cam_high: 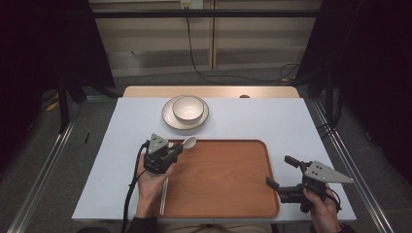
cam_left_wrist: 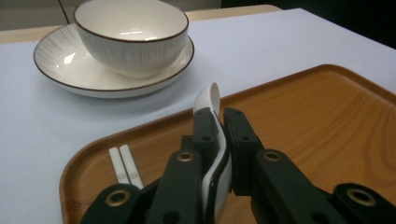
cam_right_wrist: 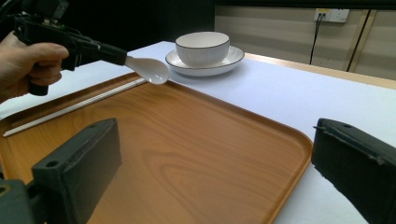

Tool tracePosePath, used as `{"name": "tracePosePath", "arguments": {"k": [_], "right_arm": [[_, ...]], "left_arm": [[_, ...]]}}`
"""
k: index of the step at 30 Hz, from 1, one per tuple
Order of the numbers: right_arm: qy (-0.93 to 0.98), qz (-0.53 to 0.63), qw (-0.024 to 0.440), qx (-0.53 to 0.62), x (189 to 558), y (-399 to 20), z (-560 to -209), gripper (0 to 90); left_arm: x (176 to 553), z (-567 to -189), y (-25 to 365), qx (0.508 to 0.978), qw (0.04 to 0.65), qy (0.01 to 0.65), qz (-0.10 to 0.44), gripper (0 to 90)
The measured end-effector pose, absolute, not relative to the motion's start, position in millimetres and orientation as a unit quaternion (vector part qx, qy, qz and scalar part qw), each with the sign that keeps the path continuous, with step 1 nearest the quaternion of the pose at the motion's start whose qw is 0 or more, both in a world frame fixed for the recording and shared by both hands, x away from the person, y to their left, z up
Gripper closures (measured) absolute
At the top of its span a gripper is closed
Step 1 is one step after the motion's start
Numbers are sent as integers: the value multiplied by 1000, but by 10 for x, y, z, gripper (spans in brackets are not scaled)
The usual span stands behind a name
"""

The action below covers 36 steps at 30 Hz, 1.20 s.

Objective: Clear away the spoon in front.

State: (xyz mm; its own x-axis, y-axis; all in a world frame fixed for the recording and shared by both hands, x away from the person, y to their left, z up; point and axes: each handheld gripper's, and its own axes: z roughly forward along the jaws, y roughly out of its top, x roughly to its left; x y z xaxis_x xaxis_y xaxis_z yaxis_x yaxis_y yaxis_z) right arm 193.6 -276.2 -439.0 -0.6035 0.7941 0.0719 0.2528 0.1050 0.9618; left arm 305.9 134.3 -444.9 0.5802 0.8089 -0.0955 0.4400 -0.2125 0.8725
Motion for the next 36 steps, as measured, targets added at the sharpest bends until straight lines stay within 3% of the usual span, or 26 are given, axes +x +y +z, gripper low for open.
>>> {"name": "tracePosePath", "arguments": {"k": [36], "right_arm": [[701, 556, 242, 375, 1940, -2768, -4393, 13]], "left_arm": [[3083, -4778, 1295, 795, 373, 450, 161, 813]]}}
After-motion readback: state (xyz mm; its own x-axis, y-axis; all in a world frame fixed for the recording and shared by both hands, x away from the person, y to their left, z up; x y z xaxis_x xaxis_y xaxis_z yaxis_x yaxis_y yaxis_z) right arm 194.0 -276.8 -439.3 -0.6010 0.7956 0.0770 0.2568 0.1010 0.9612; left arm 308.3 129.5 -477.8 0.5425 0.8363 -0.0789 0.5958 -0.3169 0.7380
